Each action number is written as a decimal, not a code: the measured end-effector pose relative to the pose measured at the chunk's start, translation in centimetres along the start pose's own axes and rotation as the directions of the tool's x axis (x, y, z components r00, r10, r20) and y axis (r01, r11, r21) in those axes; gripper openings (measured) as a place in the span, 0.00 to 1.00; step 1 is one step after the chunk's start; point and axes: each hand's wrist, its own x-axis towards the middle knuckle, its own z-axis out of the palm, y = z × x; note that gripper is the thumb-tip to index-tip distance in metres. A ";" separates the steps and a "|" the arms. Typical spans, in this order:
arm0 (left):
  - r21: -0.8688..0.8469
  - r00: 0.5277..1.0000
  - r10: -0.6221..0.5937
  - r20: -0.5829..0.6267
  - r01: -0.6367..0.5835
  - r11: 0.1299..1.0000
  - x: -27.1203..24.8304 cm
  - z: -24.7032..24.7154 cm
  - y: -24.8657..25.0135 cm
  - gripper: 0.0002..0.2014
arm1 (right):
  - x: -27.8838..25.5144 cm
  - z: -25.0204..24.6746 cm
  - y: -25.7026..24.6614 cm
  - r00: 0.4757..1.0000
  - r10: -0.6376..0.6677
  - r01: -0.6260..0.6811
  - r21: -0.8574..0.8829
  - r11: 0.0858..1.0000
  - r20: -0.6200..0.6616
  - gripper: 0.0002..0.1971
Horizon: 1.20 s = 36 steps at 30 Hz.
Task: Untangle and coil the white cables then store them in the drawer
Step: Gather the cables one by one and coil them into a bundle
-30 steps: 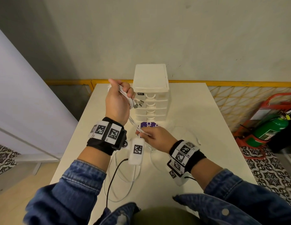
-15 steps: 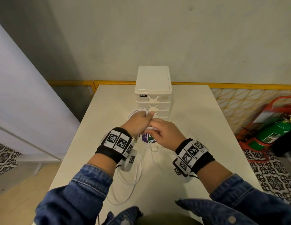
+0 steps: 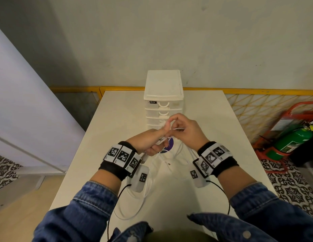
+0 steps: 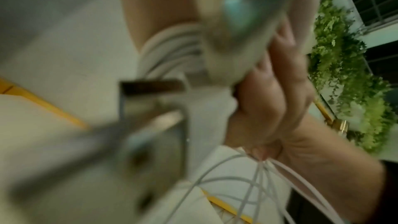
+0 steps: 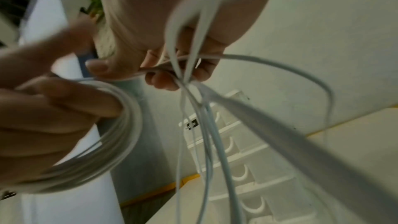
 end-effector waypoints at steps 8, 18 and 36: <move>-0.217 0.986 0.166 -0.029 -0.169 0.961 -0.7 0.3 0.5 0.21 | 0.3 0.2 0.6 0.998 -0.054 0.056 -0.038 0.998 0.045 0.14; -0.545 0.911 0.411 -0.043 -0.366 0.754 -2.6 -2.2 4.2 0.21 | -2.6 0.6 5.7 0.945 0.299 -0.261 -0.244 0.934 0.132 0.05; -0.425 0.922 0.109 -0.372 -0.273 0.863 -2.0 -3.6 3.2 0.23 | -0.6 -0.5 3.7 0.969 0.185 -0.178 0.055 0.982 -0.165 0.35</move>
